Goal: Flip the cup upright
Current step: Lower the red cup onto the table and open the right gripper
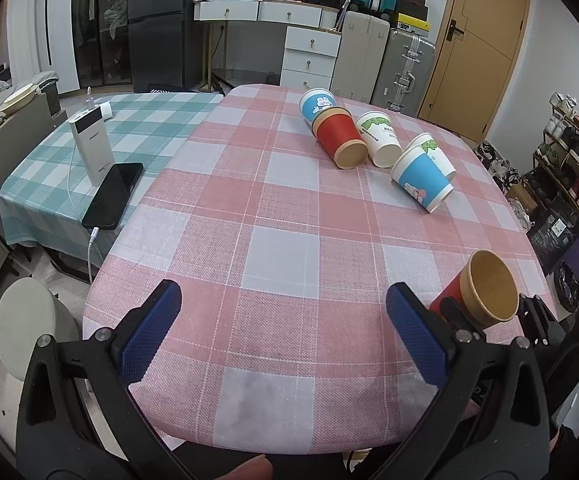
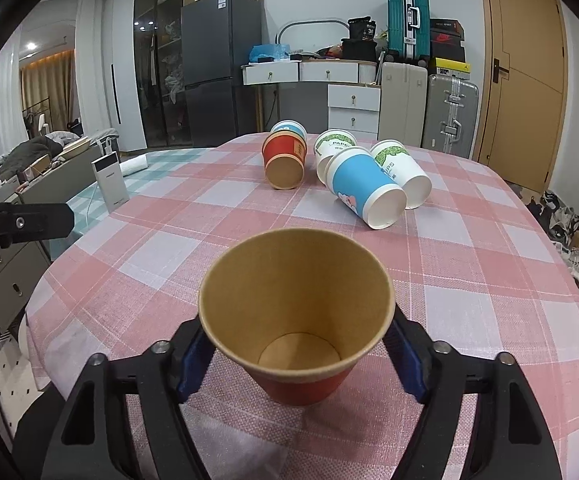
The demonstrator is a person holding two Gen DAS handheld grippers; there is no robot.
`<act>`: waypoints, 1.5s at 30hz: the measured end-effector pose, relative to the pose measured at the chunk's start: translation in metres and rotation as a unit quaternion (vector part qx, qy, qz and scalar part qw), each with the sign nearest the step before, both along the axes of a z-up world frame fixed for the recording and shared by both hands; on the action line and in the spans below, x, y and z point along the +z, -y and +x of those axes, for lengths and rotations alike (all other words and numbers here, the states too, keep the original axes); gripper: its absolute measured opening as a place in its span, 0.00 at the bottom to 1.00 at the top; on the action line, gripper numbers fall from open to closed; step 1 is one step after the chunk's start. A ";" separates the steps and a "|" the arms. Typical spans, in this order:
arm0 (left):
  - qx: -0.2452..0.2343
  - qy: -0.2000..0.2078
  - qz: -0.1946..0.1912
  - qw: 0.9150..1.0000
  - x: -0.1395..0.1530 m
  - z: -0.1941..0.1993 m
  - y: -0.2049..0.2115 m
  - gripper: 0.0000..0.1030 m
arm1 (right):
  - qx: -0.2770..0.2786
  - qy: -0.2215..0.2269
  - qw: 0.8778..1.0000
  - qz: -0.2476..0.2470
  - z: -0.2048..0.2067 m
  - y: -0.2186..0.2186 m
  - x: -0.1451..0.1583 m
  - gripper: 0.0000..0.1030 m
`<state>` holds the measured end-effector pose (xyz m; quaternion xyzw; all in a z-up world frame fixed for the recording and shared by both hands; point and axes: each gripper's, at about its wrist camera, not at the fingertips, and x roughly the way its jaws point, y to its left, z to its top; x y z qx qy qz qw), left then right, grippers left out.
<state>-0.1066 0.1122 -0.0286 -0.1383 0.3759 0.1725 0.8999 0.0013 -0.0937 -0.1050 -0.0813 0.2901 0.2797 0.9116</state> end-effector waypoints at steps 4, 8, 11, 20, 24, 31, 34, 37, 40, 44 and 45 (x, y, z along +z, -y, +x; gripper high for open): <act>-0.004 -0.001 0.000 1.000 0.001 -0.001 0.003 0.99 | 0.002 -0.005 1.000 0.001 -0.003 0.005 0.002 0.89; -0.010 0.000 0.001 1.000 0.002 -0.001 0.009 0.99 | 0.002 -0.016 1.000 0.005 -0.008 0.016 0.003 0.92; -0.016 0.001 0.000 1.000 0.003 0.000 0.013 0.99 | -0.008 -0.017 1.000 0.002 -0.013 0.027 0.006 0.92; -0.042 0.005 0.009 0.999 0.011 0.013 0.033 0.99 | -0.014 0.024 0.998 0.048 -0.035 0.065 0.044 0.95; -0.059 0.011 0.012 0.998 0.017 0.020 0.046 0.99 | -0.026 0.025 0.998 0.059 -0.034 0.074 0.064 0.96; -0.089 0.019 0.018 0.996 0.024 0.028 0.071 0.99 | -0.042 -0.005 0.997 0.071 -0.029 0.082 0.082 0.96; -0.097 0.019 0.020 0.995 0.024 0.029 0.079 0.99 | -0.042 -0.007 0.997 0.065 -0.032 0.084 0.083 0.96; -0.101 0.019 0.018 0.995 0.023 0.030 0.083 0.99 | -0.043 -0.013 0.997 0.068 -0.030 0.086 0.083 0.96; -0.105 0.017 0.017 0.994 0.021 0.030 0.086 0.99 | -0.047 -0.016 0.996 0.068 -0.030 0.089 0.082 0.96; -0.106 0.017 0.018 0.994 0.020 0.030 0.087 0.99 | -0.050 -0.020 0.996 0.070 -0.029 0.091 0.082 0.96; -0.107 0.017 0.017 0.994 0.020 0.030 0.087 0.99 | -0.050 -0.020 0.996 0.070 -0.029 0.092 0.082 0.96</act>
